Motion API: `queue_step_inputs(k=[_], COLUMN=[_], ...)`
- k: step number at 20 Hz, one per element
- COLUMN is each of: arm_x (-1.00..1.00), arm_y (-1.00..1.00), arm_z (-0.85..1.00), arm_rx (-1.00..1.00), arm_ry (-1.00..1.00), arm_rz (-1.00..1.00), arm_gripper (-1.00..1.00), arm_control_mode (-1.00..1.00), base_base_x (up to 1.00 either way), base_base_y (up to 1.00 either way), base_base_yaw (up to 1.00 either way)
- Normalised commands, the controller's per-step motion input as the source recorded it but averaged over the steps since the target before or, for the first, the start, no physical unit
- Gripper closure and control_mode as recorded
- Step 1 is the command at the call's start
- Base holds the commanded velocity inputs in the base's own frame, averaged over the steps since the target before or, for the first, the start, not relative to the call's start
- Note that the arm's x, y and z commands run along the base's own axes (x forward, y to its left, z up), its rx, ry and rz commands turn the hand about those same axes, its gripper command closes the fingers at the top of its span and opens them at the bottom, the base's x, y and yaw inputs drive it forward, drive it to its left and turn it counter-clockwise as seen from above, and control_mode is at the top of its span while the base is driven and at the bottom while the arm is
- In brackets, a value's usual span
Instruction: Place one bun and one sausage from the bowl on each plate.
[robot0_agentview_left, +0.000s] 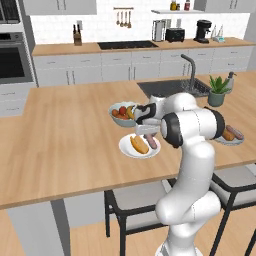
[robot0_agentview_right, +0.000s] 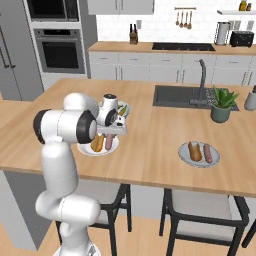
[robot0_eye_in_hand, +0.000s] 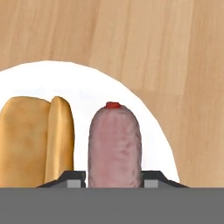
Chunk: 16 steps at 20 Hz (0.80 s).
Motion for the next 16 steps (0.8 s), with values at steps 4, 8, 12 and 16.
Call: queue_step_inputs(k=[4, 8, 12, 16], arm_x=[0.15, 0.05, 0.00, -0.24], arm_y=[0.00, 0.00, 0.00, 0.00], arm_z=[0.00, 0.00, 0.13, 0.48], arm_rx=[0.00, 0.00, 0.00, -0.09], arm_ry=[0.00, 0.00, 0.00, -0.06], arm_rz=[0.00, 0.00, 0.00, 0.00], arm_gripper=[-1.00, -1.00, -1.00, -1.00], arm_control_mode=[-1.00, -1.00, -1.00, -1.00], base_base_x=[0.00, 0.00, 0.00, 0.00], base_base_y=[0.00, 0.00, 0.00, 0.00], base_base_yaw=[0.00, 0.00, 0.00, 0.00])
